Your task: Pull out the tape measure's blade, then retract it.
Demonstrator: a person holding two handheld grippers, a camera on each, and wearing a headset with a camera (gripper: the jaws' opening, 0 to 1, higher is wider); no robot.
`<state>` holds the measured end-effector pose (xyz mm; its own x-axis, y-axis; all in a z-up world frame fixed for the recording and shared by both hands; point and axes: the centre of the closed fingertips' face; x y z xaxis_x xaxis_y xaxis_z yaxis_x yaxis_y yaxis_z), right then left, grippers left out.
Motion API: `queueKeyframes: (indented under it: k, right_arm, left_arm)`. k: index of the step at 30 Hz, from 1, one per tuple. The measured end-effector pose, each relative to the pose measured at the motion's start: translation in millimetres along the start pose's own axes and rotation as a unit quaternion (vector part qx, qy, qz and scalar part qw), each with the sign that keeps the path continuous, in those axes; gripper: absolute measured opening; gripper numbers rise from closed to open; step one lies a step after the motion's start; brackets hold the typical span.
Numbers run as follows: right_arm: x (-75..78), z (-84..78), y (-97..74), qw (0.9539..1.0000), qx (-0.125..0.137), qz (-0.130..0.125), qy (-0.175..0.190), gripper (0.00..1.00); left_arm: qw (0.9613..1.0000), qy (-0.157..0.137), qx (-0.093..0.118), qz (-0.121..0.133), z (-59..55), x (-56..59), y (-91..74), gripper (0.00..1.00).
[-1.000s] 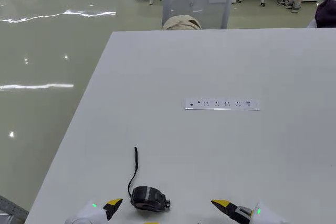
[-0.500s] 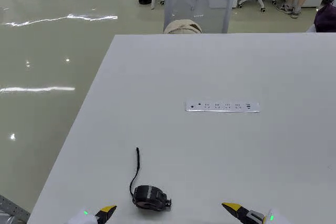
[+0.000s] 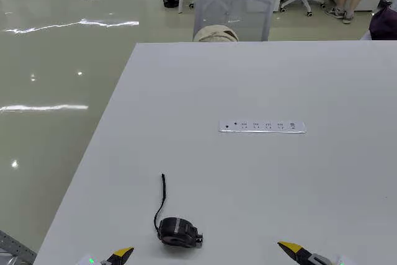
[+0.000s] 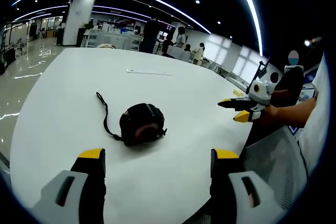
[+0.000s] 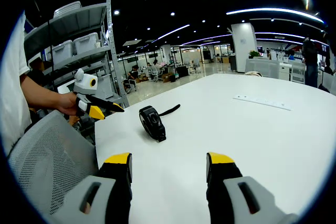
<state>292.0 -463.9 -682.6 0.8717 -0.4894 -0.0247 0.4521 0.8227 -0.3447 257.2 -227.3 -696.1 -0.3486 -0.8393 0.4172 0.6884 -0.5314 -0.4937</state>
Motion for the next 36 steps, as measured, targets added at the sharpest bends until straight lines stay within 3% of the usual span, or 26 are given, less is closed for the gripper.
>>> queueKeyframes:
  k: [13, 27, 36]
  right_arm:
    - [-1.0, -1.6, -19.9, 0.9999, -0.006, -0.010, 0.004, 0.60]
    - [-3.5, -5.5, -37.9, 0.9997, -0.011, -0.022, 0.004, 0.63]
    - [-6.8, -4.0, -45.0, 0.9996, -0.006, -0.026, 0.009, 0.65]
  left_arm:
    - [0.9999, -0.002, 0.010, 0.002, -0.3, -0.9, -13.1, 0.83]
    - [0.9999, -0.012, 0.006, 0.006, -13.9, 0.2, -25.4, 0.85]
    - [0.9999, -0.012, 0.006, 0.008, -16.2, 1.4, -33.1, 0.86]
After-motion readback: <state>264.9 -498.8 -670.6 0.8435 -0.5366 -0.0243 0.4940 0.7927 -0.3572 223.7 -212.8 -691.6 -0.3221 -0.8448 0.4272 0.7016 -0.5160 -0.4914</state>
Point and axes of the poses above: the centre of the closed fingertips' face, and the gripper's own axes: y roughly forward along the fingers, x roughly to its right, z roughly out of its top, and after that the axes turned 9 degrees about -y, right-handed
